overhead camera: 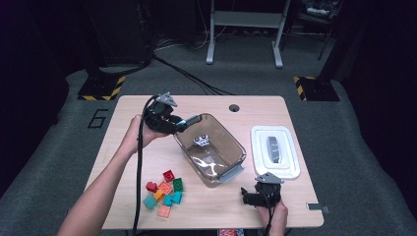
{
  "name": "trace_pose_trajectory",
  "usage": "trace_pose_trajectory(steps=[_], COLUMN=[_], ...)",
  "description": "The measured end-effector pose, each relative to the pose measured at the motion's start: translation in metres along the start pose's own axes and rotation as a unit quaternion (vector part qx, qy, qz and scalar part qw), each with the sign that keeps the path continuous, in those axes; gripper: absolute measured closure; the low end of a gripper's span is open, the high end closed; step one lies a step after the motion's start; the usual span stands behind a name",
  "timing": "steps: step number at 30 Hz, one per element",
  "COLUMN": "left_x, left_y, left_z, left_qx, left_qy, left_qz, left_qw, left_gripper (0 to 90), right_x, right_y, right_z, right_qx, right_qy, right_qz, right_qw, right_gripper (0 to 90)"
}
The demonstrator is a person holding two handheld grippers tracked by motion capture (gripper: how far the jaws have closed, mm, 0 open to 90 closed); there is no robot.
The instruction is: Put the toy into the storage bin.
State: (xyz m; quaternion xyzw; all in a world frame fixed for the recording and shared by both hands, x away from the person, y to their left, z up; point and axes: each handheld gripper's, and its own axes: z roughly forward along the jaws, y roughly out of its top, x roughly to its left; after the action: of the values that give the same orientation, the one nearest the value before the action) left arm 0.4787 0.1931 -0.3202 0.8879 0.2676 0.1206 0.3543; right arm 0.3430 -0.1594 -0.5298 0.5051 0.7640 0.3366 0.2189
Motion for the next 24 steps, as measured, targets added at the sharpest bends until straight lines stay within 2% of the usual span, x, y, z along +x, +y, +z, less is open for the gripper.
trace_pose_trajectory(steps=[7, 11, 16, 24], left_x=[-0.005, -0.006, -0.005, 0.005], left_y=[0.010, 0.010, 0.003, -0.015], left_z=[0.007, 0.015, 0.027, 0.050], left_qx=[0.003, 0.006, 0.023, 0.063], left_qy=[-0.004, -0.007, -0.014, -0.015], left_qz=[0.011, 0.009, 0.003, -0.014], left_qw=[0.9999, 0.9999, 0.9996, 0.9978], left_gripper=[56.6, 56.6, 56.6, 56.6], right_x=[0.000, 0.000, 0.000, 0.000], right_y=[0.000, 0.000, 0.000, 0.000], right_z=[0.000, 0.000, 0.000, 0.000], right_qx=[0.000, 0.000, 0.000, 0.001], right_qy=[0.000, 0.000, 0.001, 0.000], right_qz=[0.000, 0.000, 0.000, 0.001], right_qw=[1.0000, 1.0000, 1.0000, 1.0000], right_gripper=[8.2, 8.2, 8.3, 8.4])
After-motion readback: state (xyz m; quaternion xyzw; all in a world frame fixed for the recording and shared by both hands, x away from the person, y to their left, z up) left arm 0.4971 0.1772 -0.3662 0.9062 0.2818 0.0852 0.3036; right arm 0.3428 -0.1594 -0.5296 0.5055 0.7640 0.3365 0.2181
